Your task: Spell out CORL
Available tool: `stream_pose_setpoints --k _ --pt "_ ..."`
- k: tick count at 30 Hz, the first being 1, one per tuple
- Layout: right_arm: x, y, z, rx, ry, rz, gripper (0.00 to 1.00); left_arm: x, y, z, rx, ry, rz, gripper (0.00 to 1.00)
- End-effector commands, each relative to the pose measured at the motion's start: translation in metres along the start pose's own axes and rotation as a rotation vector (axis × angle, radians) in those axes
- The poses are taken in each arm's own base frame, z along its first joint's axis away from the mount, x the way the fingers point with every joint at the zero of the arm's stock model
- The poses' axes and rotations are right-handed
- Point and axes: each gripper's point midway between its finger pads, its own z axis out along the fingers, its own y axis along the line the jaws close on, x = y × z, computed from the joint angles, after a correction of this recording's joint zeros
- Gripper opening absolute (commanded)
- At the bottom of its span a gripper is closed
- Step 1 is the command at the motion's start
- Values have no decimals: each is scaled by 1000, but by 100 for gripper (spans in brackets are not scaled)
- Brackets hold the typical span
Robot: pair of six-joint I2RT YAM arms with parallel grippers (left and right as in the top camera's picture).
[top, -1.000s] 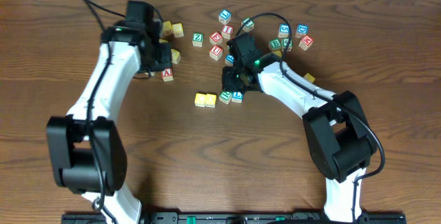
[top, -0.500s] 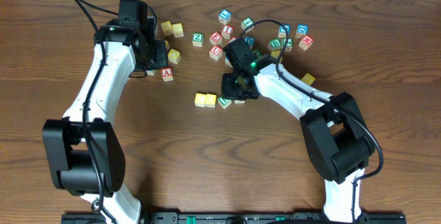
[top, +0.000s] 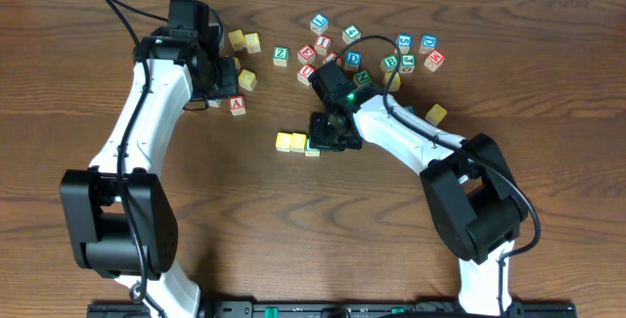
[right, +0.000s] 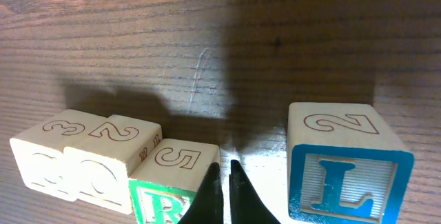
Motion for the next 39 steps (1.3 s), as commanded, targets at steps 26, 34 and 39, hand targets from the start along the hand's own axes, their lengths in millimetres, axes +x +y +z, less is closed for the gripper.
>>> stream_pose_setpoints --k 26,34,39 --pt "-37 -60 -36 21 -42 41 1 -3 3 -1 -13 -7 -25 8" --pt "-36 -54 -23 -1 -71 14 1 -3 3 -1 -13 -7 -25 8" --pt "-35 -44 -22 -14 -80 -22 1 -3 3 -1 -13 -6 -24 8"
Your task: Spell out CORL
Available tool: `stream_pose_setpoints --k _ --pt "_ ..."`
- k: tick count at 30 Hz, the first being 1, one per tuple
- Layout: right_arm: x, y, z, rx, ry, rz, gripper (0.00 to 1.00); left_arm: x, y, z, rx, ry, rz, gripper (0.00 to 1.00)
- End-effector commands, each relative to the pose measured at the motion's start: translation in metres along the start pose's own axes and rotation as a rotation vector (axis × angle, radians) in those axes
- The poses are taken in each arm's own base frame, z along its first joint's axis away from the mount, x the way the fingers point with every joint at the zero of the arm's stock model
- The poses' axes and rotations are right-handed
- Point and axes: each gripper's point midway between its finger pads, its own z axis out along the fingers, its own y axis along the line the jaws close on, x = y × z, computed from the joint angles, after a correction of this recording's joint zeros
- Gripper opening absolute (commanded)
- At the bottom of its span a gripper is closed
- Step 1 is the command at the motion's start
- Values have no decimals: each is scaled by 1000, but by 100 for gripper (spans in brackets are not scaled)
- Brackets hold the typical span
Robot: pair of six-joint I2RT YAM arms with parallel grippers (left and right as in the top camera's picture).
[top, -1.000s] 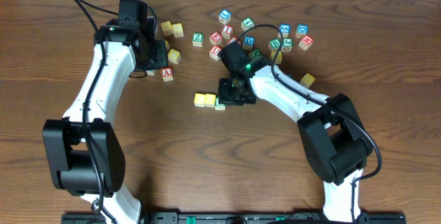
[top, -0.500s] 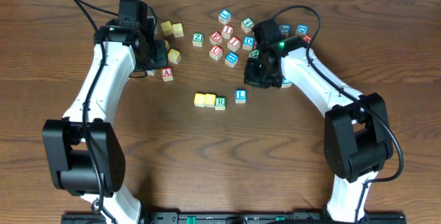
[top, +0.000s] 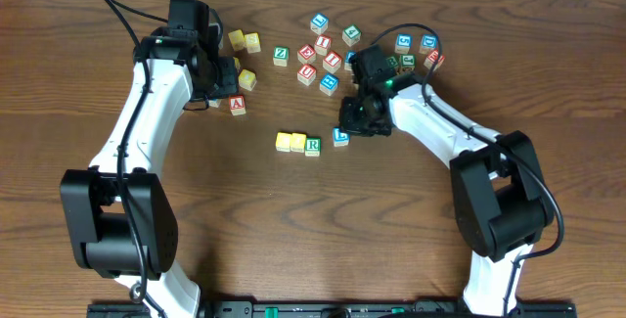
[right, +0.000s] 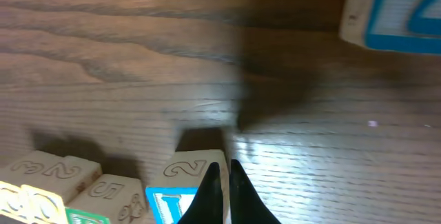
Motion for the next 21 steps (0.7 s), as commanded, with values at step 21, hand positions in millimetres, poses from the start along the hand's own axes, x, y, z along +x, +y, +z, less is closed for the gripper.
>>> stream_pose_setpoints --k 21 --pt "34 31 3 -9 60 18 1 2 2 2 -6 11 -24 8"
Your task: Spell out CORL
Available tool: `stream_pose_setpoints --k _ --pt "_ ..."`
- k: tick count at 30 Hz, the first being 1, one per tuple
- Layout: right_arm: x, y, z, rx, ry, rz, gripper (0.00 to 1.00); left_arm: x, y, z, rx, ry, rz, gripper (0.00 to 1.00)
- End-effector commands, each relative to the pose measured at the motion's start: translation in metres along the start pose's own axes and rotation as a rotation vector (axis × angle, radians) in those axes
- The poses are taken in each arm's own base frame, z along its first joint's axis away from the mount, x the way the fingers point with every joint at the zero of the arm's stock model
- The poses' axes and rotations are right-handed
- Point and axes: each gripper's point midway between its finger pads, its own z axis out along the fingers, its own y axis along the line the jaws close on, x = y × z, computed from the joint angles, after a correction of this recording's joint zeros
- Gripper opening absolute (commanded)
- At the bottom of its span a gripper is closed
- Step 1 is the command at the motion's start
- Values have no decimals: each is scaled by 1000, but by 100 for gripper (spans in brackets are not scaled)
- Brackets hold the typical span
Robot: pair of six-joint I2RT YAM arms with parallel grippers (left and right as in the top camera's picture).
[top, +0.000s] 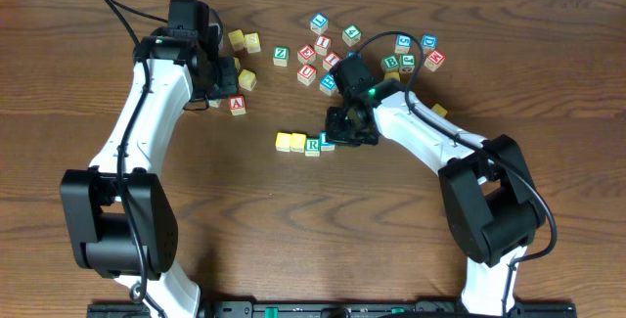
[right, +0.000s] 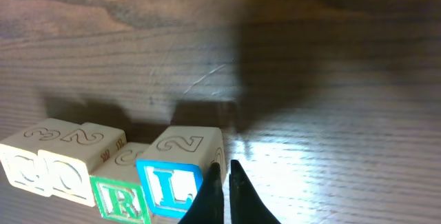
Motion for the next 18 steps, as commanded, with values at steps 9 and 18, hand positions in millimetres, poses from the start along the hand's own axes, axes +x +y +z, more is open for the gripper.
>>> stream_pose_setpoints --k 9,18 --pt "0 5 -5 -11 -9 18 1 3 -2 3 -4 13 -20 8" --pt "-30 25 -52 -22 -124 -98 1 -35 2 -43 9 -120 -44 8"
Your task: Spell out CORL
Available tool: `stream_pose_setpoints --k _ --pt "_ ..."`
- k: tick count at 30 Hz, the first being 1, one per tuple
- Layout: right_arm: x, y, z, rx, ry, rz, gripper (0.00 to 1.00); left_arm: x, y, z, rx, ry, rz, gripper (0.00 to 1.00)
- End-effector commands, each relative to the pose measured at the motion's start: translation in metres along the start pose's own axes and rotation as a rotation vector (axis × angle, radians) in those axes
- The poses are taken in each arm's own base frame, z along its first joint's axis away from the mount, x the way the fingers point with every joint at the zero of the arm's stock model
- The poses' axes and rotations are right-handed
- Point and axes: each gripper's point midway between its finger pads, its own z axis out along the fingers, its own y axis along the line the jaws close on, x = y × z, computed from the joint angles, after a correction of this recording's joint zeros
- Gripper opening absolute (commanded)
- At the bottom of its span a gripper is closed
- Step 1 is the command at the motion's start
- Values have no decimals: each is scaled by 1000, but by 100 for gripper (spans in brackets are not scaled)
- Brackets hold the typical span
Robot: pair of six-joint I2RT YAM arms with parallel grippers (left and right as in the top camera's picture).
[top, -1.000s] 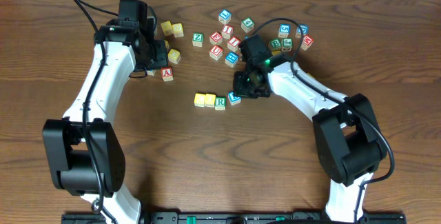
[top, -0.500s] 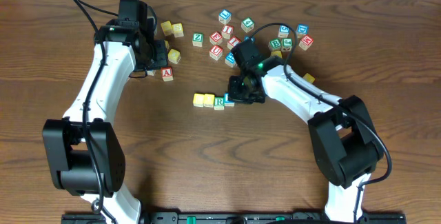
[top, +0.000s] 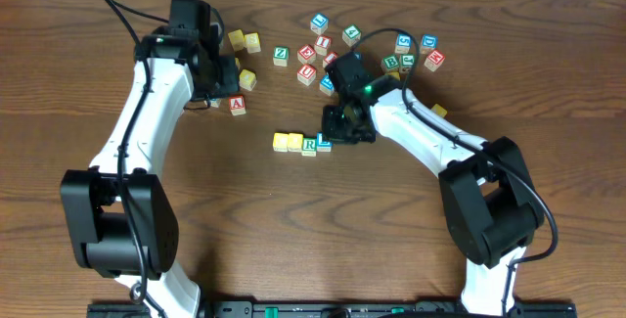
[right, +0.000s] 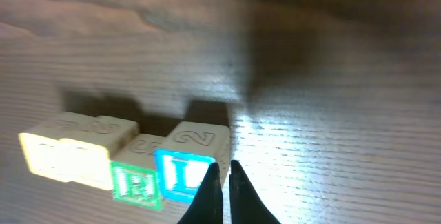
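A row of blocks lies mid-table: two yellow blocks, a green R block and a blue L block. In the right wrist view the yellow pair, the R block and the L block touch side by side. My right gripper is shut with nothing between its fingers, its tips against the L block's right side; seen from overhead the right gripper is just right of the row. My left gripper hangs at the back left, jaws hidden.
Several loose letter blocks lie scattered at the back, right of centre, just behind my right arm. A red A block and yellow blocks sit by the left gripper. One yellow block lies under the right forearm.
The right gripper has shifted slightly left, still shut against the L block. The L block now sits tighter against the R block and the whole row stands a touch further left.
First the L block stood apart to the right of the R block, with the shut right gripper between them. Then the gripper was right of the L block, a gap still left. Then the L block touched the R block, and now it sits flush. The left arm has stayed still.
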Motion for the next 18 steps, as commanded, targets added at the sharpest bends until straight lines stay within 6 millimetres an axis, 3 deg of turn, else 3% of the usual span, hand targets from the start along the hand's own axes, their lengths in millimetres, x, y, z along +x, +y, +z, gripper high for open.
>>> stream_pose_setpoints --k 1,7,14,18 --pt "-26 20 -43 -36 -117 -78 1 -35 5 -43 9 -131 -25 8" --pt "-8 48 -43 -105 -78 -163 1 -44 27 -82 -3 -212 -74 8" --pt "40 80 -7 -88 23 -253 1 -38 50 -78 -31 -177 -122 8" --pt "53 87 2 -81 47 -281 1 -38 54 -78 -35 -179 -131 8"
